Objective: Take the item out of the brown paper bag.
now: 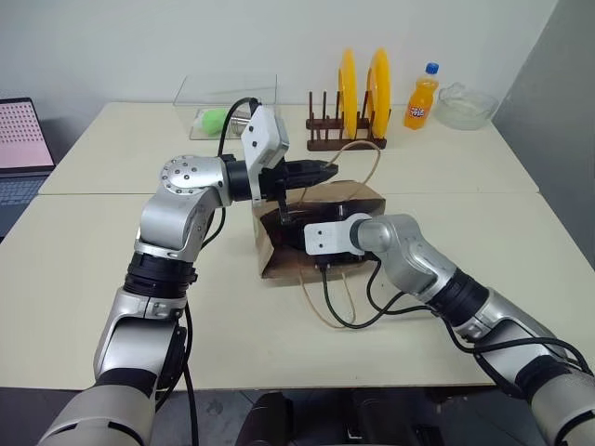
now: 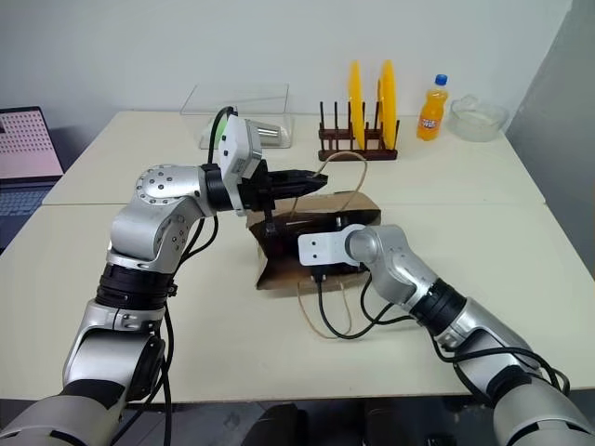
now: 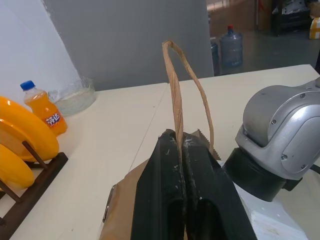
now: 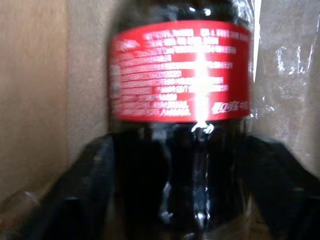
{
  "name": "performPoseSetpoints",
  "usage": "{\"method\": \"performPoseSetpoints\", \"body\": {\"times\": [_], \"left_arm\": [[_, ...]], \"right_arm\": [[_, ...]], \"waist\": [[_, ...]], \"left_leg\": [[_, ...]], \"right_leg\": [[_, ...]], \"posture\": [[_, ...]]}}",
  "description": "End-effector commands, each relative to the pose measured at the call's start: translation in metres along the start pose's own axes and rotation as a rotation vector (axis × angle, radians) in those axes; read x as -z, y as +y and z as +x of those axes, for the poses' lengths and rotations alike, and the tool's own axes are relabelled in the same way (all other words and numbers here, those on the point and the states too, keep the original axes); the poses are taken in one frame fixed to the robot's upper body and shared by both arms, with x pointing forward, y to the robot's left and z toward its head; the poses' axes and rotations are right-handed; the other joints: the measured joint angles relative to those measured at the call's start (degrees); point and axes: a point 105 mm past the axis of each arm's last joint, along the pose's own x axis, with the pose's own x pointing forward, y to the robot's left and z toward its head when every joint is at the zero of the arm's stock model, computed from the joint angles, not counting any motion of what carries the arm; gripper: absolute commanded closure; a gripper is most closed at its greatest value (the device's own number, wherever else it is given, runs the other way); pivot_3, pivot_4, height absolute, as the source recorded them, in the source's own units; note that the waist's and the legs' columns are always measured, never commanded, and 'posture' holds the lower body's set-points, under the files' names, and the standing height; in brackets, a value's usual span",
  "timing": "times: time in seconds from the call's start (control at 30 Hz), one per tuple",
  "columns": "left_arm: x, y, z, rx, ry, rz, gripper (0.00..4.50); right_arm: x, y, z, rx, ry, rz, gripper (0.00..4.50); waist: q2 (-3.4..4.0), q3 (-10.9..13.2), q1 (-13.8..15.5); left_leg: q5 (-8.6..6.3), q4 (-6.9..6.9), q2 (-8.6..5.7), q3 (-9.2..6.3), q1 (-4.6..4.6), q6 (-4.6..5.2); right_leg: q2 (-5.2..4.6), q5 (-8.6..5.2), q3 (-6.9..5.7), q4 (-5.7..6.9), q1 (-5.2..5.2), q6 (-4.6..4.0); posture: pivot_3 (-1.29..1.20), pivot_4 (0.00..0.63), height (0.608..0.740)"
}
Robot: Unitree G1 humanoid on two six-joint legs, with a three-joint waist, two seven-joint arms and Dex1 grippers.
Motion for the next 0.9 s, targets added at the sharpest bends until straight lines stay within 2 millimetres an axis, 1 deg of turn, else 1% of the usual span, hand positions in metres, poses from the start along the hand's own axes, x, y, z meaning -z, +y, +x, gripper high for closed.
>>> {"method": "performPoseSetpoints", "body": {"times": [0.03,0.17,0.23,0.3,0.43,0.53,0.63,0.83,0.9], "left_arm": [[-0.013,0.006,-0.003,-0.025,-0.026,0.052,4.5],[-0.008,0.008,-0.004,-0.037,-0.001,0.068,4.5],[-0.007,0.011,-0.005,-0.049,0.008,0.075,4.5],[-0.004,0.014,-0.005,-0.064,0.021,0.084,4.5],[-0.001,0.017,-0.005,-0.078,0.036,0.099,4.5],[0.0,0.019,-0.005,-0.083,0.043,0.105,4.5],[0.002,0.021,-0.005,-0.093,0.059,0.122,4.5],[0.006,0.024,-0.004,-0.102,0.073,0.134,4.5],[0.007,0.024,-0.003,-0.101,0.078,0.138,4.5]], "right_arm": [[0.0,0.0,0.0,0.004,-0.01,0.0,1.52],[-0.006,-0.011,-0.008,0.047,-0.043,-0.013,1.52],[-0.013,-0.015,-0.016,0.055,-0.079,-0.02,1.52],[-0.023,-0.02,-0.03,0.062,-0.124,-0.028,1.52],[-0.034,-0.021,-0.05,0.046,-0.185,-0.034,1.52],[-0.035,-0.02,-0.058,0.04,-0.198,-0.062,1.52],[-0.038,-0.02,-0.074,0.041,-0.237,-0.103,1.52],[-0.053,-0.019,-0.112,-0.009,-0.459,-0.124,1.52],[-0.053,-0.02,-0.122,-0.005,-0.537,-0.114,1.52]], "waist": [[0.0,0.0,-0.1],[0.0,0.0,-0.2],[0.0,0.0,-0.2],[0.0,0.0,-0.2],[0.0,0.0,-0.4],[0.0,0.0,-0.4],[0.0,0.0,-0.3],[0.0,0.0,-0.4],[-0.01,0.0,-0.4]], "left_leg": [[0.0,0.0,0.0,0.0,0.0,0.0],[0.0,0.0,0.0,0.0,0.0,0.0],[0.0,0.0,0.0,0.0,-0.01,-0.01],[0.01,0.0,0.0,-0.01,-0.07,-0.01],[0.01,-0.01,0.0,-0.01,-0.12,-0.01],[0.0,-0.01,0.0,-0.03,-0.11,0.0],[-0.01,-0.01,0.0,-0.03,-0.11,0.01],[-0.01,-0.01,0.0,-0.04,-0.11,0.02],[-0.02,-0.01,0.0,-0.04,-0.11,0.03]], "right_leg": [[0.0,0.0,0.0,0.0,0.0,0.0],[0.0,0.0,0.0,0.0,-0.01,0.0],[0.0,0.0,0.0,0.0,-0.02,0.0],[0.0,0.0,-0.01,0.0,-0.06,0.0],[0.0,0.0,-0.01,-0.03,-0.1,0.0],[0.0,0.0,-0.02,-0.02,-0.09,0.0],[0.0,0.0,-0.03,-0.02,-0.08,0.01],[0.0,-0.01,-0.03,-0.03,-0.09,0.01],[0.0,-0.01,-0.04,-0.03,-0.07,0.01]], "posture": [[0.0,0.15,0.74],[0.0,0.15,0.74],[0.0,0.15,0.74],[0.0,0.15,0.74],[0.0,0.15,0.74],[0.0,0.15,0.74],[0.0,0.15,0.74],[0.0,0.15,0.74],[0.0,0.15,0.74]]}}
